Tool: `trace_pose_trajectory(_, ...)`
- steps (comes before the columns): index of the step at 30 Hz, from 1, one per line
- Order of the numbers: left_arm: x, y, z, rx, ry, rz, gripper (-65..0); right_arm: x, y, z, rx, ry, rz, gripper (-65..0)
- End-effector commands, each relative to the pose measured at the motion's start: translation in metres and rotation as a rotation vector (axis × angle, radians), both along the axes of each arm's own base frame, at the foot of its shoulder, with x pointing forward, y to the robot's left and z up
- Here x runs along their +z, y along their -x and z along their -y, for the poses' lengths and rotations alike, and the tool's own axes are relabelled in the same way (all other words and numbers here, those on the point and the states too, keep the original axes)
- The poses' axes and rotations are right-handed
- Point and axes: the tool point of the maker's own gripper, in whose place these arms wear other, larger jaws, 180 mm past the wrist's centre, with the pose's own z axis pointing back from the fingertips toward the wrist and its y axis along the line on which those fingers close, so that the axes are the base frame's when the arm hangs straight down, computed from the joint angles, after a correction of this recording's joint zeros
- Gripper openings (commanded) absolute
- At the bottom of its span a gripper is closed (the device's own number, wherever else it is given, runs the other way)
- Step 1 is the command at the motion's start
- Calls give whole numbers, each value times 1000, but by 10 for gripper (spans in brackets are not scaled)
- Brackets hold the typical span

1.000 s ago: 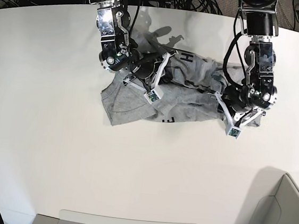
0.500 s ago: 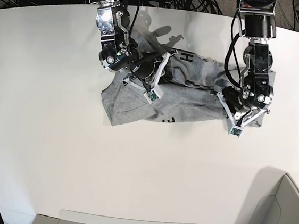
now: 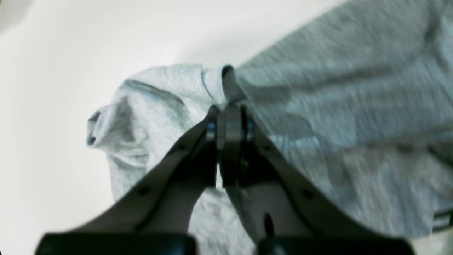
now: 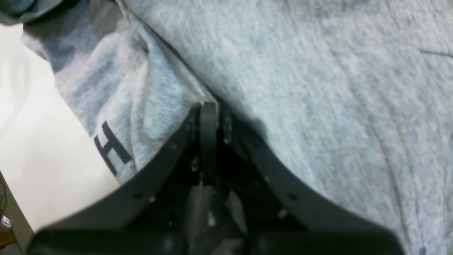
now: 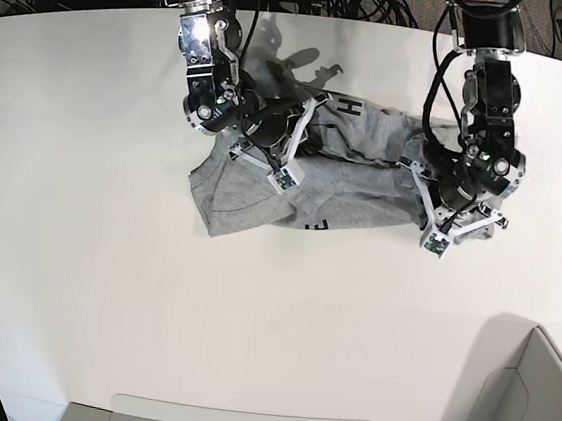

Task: Fold the T-shirt properly
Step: 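Grasp the folded end with the left gripper and press it down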

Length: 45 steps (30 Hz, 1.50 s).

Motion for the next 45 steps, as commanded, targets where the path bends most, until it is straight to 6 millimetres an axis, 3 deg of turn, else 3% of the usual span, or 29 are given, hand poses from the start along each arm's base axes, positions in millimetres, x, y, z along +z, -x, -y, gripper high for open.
trace_pose_trajectory(1,9,-6,1,-19,-3,35,-650,-24,16,29,16,167,-81,-647)
trace_pose_trajectory(6,-6,10,19,-131,-2,-18,-650,-24,17,29,16,167,-81,-647)
trace_pose_trajectory(13,-7,11,43,-198,7,-16,-650,-24,17,29,16,165,-81,-647)
trace_pose_trajectory(21,0,1,37,-191,-19,-8,-650,-26,18,29,17,167,-85,-647)
trace_pose_trajectory(22,-1,2,35,-187,-27,-21,-638,-26,18,29,17,167,-85,-647)
trace_pose_trajectory(27,-1,4,27,-169,-67,-49,-458,-26,18,29,17,167,-85,-646)
trace_pose_trajectory(36,72,-6,33,-179,-109,174,-448,-23,16,28,16,163,-78,-645)
trace_pose_trajectory(39,80,-6,14,-120,-117,193,-449,-18,13,28,12,159,-60,-644)
trace_pose_trajectory(41,75,-3,-11,-44,-123,172,-449,-7,10,25,4,132,-34,-644)
trace_pose_trajectory(45,43,23,-56,85,-122,65,-449,22,3,26,-34,32,24,-644)
